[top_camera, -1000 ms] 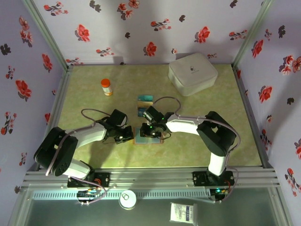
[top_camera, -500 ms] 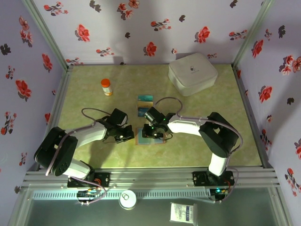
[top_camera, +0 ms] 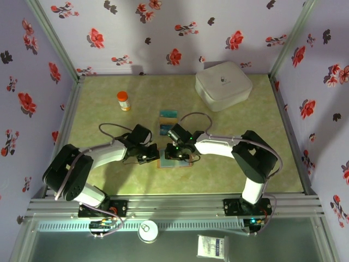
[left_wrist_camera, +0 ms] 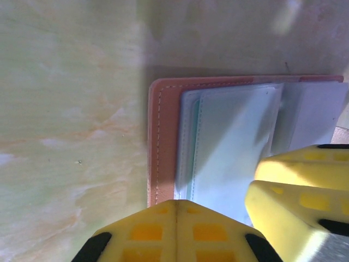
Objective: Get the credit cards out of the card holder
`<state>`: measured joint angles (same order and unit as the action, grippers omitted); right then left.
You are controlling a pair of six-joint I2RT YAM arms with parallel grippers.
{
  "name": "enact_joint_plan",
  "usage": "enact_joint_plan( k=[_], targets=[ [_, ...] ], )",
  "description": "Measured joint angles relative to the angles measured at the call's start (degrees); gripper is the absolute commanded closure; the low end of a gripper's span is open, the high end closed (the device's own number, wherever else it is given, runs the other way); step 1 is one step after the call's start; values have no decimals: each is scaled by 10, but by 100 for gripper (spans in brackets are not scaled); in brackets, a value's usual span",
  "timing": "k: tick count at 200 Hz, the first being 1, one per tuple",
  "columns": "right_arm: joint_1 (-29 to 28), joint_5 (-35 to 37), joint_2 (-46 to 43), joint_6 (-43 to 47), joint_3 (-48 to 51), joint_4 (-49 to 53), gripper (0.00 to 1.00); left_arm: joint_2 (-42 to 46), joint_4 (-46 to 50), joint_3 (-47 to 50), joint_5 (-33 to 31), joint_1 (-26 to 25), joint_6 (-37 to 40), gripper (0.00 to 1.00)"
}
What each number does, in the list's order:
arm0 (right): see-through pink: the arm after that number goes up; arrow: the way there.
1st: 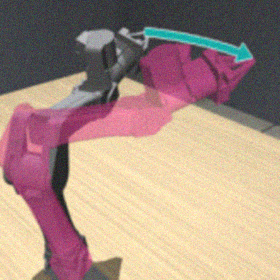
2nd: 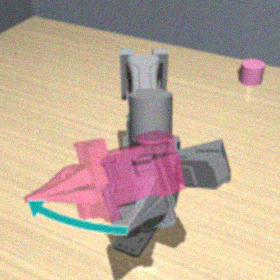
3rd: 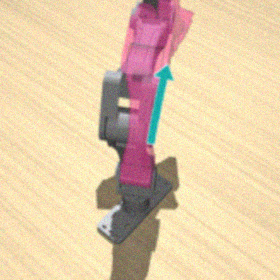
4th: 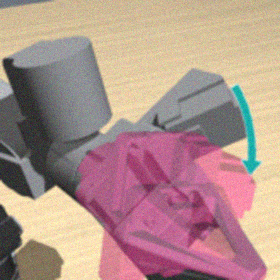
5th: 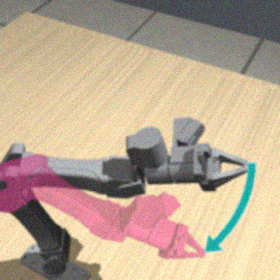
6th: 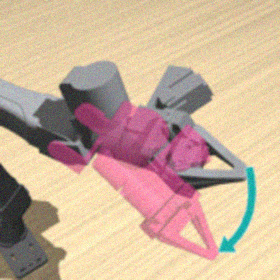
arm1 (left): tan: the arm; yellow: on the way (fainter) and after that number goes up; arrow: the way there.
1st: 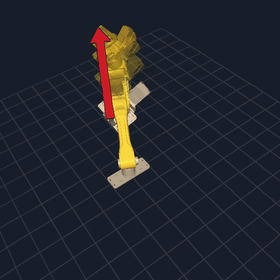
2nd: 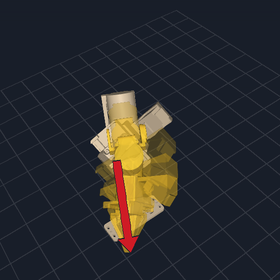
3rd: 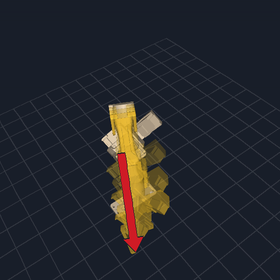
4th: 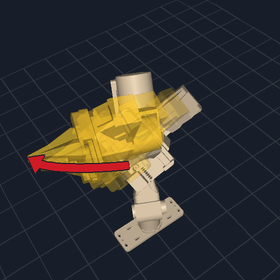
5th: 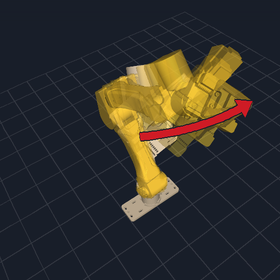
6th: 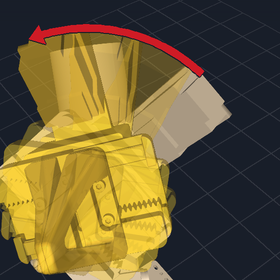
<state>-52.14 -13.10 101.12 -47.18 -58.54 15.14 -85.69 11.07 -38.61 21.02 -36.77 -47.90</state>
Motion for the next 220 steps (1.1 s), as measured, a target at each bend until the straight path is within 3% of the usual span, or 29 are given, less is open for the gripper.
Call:
enact_joint_plan(
  k=[105, 220],
  targets=[
    [0, -15, -24, -14, 0, -9, 70, -12, 23, -3, -26, 0, 5, 100],
    [0, -57, 40, -27, -22, -41, 71, -1, 66, -10, -54, 4, 29, 100]
  ],
)
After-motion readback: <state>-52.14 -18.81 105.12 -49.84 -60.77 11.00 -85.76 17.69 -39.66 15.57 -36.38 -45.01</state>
